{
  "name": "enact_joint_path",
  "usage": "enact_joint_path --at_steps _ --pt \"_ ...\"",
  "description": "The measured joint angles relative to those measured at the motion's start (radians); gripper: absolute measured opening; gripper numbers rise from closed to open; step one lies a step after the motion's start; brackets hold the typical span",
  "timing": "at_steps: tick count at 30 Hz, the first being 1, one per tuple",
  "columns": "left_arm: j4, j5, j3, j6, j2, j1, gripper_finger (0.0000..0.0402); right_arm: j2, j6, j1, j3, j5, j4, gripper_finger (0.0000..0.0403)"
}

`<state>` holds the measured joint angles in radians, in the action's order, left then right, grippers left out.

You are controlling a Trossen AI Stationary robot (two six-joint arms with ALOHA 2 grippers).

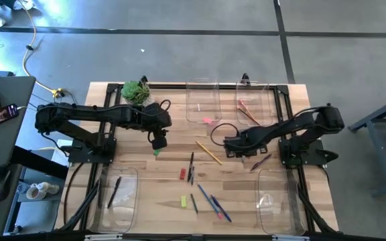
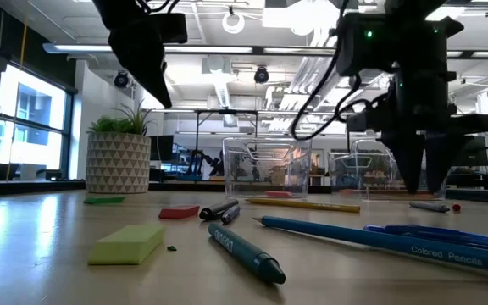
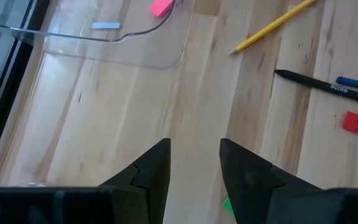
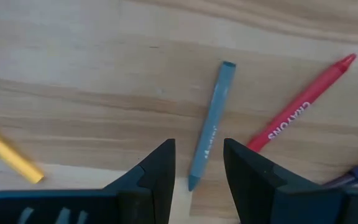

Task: Sort crayons/erasers/pens/pencils in bins
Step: Put the gray crayon into the bottom right transparent bin

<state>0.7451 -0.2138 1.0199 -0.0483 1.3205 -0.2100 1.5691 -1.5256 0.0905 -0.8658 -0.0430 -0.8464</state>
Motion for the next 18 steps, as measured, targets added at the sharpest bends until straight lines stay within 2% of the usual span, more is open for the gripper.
enact_joint_path --at_steps 6,13,18 --pt "0.004 -0.001 0.000 0.000 0.000 0.000 0.0126 0.039 0.007 -0.018 0.001 0.018 0.015 0.0128" --pt "0.016 -0.004 0.000 0.013 0.000 0.000 0.0126 0.031 -0.025 -0.019 0.096 0.044 0.143 0.0128" --pt "0.014 -0.007 0.000 0.016 0.000 0.000 0.0126 0.031 -0.017 -0.032 0.109 0.067 0.150 0.0126"
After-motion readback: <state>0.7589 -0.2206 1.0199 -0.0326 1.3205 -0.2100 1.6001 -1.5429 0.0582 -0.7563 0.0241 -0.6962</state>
